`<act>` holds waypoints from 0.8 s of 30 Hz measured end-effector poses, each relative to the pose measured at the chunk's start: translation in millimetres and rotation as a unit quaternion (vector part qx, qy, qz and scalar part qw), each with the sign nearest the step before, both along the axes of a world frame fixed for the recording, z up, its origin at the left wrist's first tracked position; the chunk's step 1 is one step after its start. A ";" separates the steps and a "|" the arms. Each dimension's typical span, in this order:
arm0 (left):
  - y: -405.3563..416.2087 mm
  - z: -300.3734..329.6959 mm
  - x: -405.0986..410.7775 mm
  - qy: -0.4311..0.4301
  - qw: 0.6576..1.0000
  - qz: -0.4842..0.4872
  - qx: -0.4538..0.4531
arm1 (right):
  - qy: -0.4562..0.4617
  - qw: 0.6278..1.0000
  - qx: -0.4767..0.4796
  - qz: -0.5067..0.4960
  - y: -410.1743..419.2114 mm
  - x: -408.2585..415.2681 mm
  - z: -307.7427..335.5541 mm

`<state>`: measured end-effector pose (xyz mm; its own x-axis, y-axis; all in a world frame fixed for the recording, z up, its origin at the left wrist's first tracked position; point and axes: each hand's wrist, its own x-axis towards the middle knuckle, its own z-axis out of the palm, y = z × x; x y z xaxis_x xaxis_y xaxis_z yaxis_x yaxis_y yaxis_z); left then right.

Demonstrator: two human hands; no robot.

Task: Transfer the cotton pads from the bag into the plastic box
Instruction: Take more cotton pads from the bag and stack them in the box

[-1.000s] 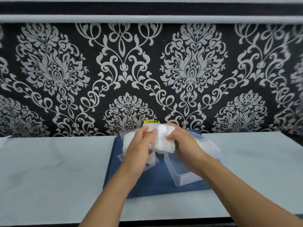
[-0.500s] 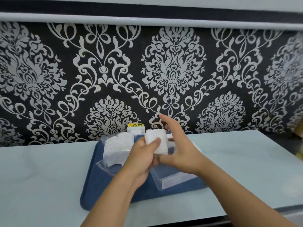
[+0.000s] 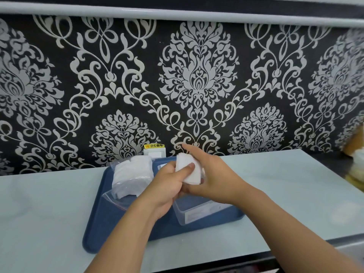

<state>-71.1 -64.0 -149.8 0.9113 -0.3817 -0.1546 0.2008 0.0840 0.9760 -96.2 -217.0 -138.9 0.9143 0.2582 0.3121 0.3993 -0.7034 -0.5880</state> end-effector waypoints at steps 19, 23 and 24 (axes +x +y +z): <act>-2.1 -10.4 18.6 -0.057 0.995 0.074 0.036 | 0.240 0.956 0.159 -0.064 -21.9 29.5 21.7; -3.9 -10.4 11.9 -0.219 0.935 0.141 0.240 | 0.195 0.961 0.048 -0.189 -3.4 36.8 15.6; -6.9 -9.4 9.1 -0.281 0.901 0.160 0.290 | 0.173 0.963 0.012 -0.205 1.5 38.4 12.0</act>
